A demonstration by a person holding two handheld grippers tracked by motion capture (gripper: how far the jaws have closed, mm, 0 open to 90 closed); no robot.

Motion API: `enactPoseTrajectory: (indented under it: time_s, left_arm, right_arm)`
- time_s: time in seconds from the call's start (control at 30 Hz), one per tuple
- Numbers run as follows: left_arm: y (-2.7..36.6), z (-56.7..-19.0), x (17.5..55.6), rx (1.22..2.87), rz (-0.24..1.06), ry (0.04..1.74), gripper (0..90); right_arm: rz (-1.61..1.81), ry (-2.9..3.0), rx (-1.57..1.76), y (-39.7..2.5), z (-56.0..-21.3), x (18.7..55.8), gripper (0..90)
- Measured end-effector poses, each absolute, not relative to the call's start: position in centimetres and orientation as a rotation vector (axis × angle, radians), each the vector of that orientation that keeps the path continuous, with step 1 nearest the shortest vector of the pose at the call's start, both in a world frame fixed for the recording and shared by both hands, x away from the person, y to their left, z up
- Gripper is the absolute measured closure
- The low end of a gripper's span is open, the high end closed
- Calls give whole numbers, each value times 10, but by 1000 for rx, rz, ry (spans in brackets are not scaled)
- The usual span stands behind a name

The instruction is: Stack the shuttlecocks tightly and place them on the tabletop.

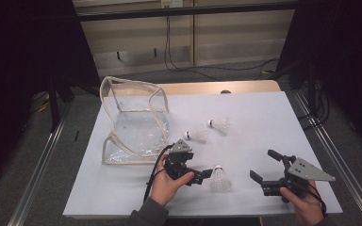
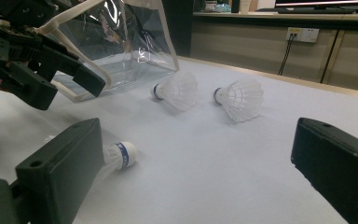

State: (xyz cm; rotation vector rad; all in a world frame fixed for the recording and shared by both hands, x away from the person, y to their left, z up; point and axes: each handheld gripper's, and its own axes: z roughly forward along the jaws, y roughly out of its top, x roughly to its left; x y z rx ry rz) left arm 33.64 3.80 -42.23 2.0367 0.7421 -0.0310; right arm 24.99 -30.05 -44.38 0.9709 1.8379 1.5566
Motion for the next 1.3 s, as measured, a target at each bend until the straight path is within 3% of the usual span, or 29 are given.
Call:
enactPoseTrajectory:
  time_s: [1.3]
  left_arm:
    - [87, -422, 328, 2002, -34, 680, 39]
  right_arm:
    - [1549, 1835, 969, -300, -444, 250, 16]
